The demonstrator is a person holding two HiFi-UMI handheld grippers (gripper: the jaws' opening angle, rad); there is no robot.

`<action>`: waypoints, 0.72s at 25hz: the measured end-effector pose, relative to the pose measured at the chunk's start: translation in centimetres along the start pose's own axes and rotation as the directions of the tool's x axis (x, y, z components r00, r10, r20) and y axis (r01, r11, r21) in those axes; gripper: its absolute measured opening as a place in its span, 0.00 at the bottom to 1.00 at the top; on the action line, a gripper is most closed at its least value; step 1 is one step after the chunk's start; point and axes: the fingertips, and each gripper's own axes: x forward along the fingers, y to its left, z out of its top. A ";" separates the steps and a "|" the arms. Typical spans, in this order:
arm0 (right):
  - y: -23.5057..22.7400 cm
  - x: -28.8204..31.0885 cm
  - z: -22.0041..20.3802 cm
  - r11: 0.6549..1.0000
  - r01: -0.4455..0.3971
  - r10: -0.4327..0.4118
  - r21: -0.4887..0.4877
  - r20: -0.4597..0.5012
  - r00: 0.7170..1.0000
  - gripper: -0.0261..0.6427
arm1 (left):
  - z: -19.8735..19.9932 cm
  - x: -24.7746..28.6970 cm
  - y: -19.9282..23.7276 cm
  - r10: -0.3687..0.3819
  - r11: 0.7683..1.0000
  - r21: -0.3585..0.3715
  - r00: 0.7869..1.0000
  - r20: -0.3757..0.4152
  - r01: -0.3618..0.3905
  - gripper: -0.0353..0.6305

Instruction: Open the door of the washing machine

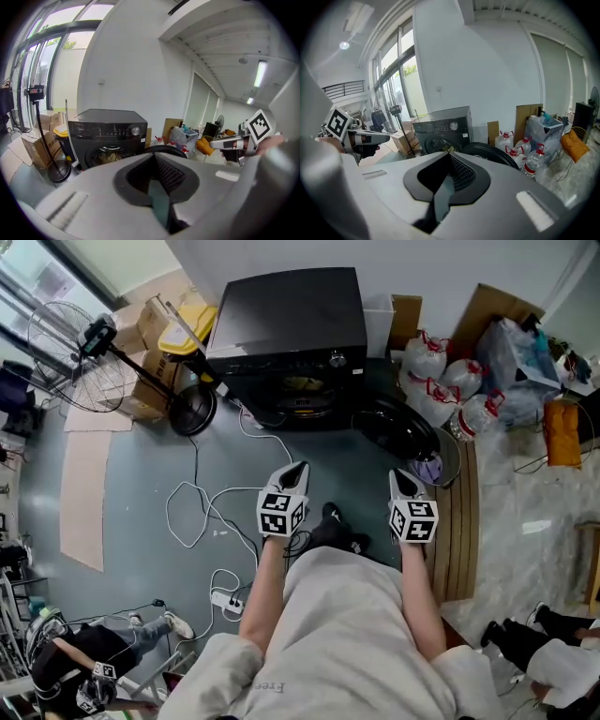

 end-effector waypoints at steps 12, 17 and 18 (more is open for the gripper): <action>0.0 -0.1 0.4 1.000 -0.009 0.010 -0.023 0.018 1.000 0.04 | -0.9 -0.8 0.4 0.037 0.999 -0.035 0.999 0.007 -0.036 0.14; 0.0 -0.2 0.2 0.999 -0.013 0.013 -0.030 0.009 1.000 0.04 | -0.7 -0.8 0.3 0.037 0.999 -0.040 0.999 0.015 -0.037 0.14; 0.1 -0.3 0.2 0.999 -0.012 0.012 -0.034 0.009 1.000 0.04 | -0.7 -0.8 0.3 0.036 0.998 -0.043 0.999 0.018 -0.035 0.14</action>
